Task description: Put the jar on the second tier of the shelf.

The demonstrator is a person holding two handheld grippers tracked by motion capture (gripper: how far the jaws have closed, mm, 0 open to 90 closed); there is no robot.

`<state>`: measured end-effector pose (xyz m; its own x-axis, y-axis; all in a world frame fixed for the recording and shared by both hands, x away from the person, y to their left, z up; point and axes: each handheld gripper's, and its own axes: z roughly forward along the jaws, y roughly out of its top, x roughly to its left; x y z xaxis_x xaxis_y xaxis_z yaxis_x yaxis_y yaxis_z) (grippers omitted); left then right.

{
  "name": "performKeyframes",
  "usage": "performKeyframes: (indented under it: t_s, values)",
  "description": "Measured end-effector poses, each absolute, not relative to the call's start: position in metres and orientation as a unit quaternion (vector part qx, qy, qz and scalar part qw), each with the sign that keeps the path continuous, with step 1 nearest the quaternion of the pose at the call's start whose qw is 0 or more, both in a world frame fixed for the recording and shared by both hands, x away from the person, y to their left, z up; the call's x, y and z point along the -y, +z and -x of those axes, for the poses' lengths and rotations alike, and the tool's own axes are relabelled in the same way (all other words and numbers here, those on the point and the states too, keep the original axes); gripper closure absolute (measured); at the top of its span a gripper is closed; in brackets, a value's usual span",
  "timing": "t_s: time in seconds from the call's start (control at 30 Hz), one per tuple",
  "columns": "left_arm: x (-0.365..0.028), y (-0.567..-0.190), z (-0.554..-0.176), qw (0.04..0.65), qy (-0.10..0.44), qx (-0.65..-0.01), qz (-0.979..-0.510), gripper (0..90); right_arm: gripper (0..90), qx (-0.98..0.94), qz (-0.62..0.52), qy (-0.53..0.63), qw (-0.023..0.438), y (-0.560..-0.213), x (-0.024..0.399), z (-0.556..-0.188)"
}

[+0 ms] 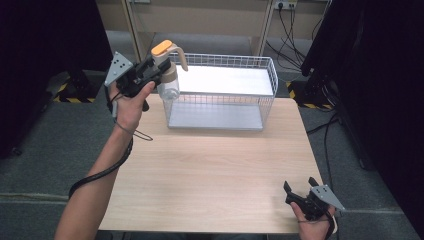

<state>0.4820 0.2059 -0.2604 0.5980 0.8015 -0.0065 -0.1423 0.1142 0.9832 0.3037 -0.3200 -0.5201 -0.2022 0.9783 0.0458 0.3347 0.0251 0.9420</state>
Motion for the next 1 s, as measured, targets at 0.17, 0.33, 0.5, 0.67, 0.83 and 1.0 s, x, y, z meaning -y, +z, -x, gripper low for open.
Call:
performKeyframes:
  t_s: [0.17, 0.33, 0.5, 0.67, 0.83, 1.0]
  values:
    - [-0.203, -0.256, -0.494, 0.683, 0.352, -0.294, -0.569, 57.2, 4.7, -0.624, -0.525, 0.461, 0.350, -0.520, 0.320, -0.304]
    - [-0.201, -0.253, -0.507, 0.677, 0.359, -0.302, -0.568, 57.2, 4.8, -0.625, -0.523, 0.461, 0.351, -0.520, 0.320, -0.303]
    - [-0.198, -0.251, -0.521, 0.674, 0.366, -0.308, -0.564, 57.2, 4.8, -0.626, -0.523, 0.460, 0.350, -0.520, 0.320, -0.304]
    - [-0.195, -0.251, -0.535, 0.671, 0.365, -0.317, -0.563, 57.2, 4.8, -0.627, -0.521, 0.461, 0.351, -0.520, 0.320, -0.303]
    - [-0.190, -0.256, -0.551, 0.670, 0.361, -0.326, -0.560, 57.2, 4.8, -0.629, -0.520, 0.461, 0.350, -0.520, 0.320, -0.303]
    - [-0.187, -0.266, -0.566, 0.665, 0.358, -0.344, -0.558, 57.2, 4.8, -0.628, -0.519, 0.462, 0.351, -0.520, 0.320, -0.303]
